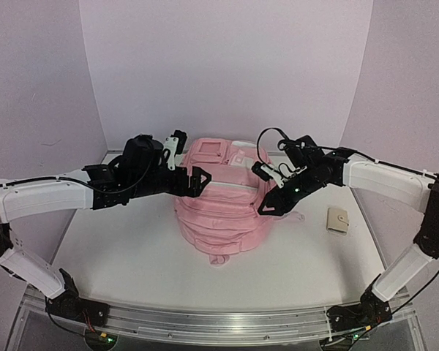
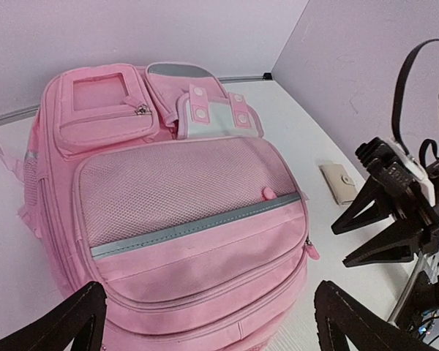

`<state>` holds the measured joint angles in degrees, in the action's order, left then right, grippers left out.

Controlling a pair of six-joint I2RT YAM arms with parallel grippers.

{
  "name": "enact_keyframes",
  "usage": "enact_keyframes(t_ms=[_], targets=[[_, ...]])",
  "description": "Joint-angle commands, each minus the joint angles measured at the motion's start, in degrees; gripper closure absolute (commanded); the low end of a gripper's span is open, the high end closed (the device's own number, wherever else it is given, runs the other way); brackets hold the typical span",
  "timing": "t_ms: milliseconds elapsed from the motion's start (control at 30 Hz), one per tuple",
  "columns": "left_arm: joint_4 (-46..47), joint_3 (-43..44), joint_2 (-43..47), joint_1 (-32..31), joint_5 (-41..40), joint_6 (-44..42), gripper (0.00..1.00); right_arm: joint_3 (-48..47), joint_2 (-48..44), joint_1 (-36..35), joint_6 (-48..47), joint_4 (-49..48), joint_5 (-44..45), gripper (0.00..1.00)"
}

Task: Pack the student bag
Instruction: Zip the student bag at the center of the board.

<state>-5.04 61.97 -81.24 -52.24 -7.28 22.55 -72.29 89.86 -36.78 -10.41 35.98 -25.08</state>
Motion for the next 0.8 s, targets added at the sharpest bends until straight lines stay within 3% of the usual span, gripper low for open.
enact_keyframes(t_ms=[0, 400, 533, 767], targets=[[4.1, -2.0, 3.5, 0.2, -2.2, -3.0, 0.00, -0.5, 2.2, -1.0, -2.8, -2.7, 3.9, 0.56], [1.7, -2.4, 3.6, 0.2, 2.8, -13.3, 0.00, -0.3, 5.4, -3.0, -1.1, -6.2, 4.7, 0.58], [0.3, -2.6, 2.4, 0.0, 5.3, -18.6, 0.03, -0.3, 5.8, -3.1, -0.4, -7.6, 9.6, 0.69], [4.0, -5.3, 1.8, -3.0, 5.4, -33.8, 0.22, 0.3, 5.7, -3.0, 1.8, -7.7, 8.0, 0.87]])
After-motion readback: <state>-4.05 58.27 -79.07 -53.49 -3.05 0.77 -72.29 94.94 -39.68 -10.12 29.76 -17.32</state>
